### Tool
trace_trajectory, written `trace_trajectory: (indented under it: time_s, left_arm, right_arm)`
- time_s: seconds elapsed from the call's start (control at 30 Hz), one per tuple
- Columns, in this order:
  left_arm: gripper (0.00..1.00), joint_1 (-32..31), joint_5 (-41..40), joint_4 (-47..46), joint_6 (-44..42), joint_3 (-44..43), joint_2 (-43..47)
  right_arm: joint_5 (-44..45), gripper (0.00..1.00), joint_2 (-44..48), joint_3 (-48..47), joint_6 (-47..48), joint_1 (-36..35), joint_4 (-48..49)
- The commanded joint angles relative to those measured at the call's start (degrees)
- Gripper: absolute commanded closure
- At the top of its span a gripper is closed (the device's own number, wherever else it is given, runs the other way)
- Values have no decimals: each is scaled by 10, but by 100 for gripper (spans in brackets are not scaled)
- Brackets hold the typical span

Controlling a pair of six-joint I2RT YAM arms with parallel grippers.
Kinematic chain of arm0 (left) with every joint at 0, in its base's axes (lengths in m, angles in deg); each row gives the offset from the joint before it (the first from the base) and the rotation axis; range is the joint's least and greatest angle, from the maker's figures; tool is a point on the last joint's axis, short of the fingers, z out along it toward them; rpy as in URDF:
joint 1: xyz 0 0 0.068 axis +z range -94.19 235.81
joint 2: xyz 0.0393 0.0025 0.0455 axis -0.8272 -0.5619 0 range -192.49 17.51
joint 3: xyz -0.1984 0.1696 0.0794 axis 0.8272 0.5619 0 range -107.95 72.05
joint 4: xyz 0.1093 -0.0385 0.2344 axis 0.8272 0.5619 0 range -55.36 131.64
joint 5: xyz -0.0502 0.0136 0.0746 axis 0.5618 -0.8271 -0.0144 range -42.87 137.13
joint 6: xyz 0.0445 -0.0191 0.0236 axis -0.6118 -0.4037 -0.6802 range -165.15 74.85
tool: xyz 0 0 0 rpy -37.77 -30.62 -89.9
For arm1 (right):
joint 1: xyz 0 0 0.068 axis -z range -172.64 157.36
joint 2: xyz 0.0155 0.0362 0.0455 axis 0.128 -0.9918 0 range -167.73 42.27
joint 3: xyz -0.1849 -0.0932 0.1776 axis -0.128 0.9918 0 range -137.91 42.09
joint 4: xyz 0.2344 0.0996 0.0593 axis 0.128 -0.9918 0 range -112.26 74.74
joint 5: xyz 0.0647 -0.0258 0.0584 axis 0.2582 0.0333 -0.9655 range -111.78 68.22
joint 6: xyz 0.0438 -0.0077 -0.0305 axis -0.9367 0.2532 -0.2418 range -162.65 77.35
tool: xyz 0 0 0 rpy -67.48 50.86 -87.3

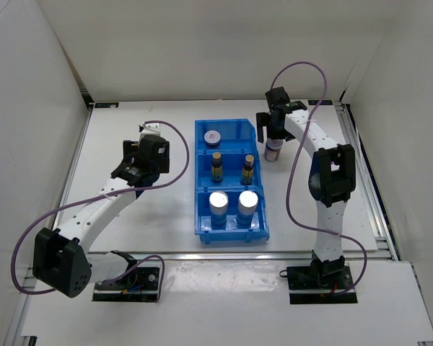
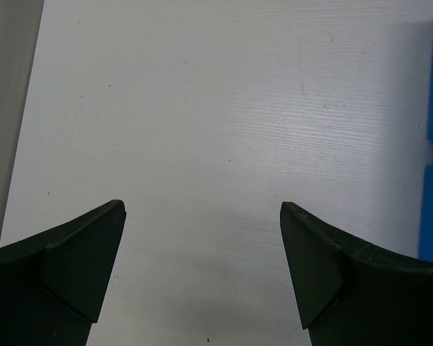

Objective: Organize the condiment bottles

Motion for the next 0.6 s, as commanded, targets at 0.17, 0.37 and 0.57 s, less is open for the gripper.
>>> trace_trajectory:
  time_s: [0.17,0.37,0.57]
  left_arm:
    - [1,-2,9,-3,6,-24,-9]
    - [1,-2,9,-3,6,-24,-28]
    - [1,-2,9,-3,6,-24,-33]
  right_arm:
    - [-21,13,-28,6,-24,5,19]
    - [-21,33,-34,18,-29,10,30]
    - [9,76,-10,18,-40,10,30]
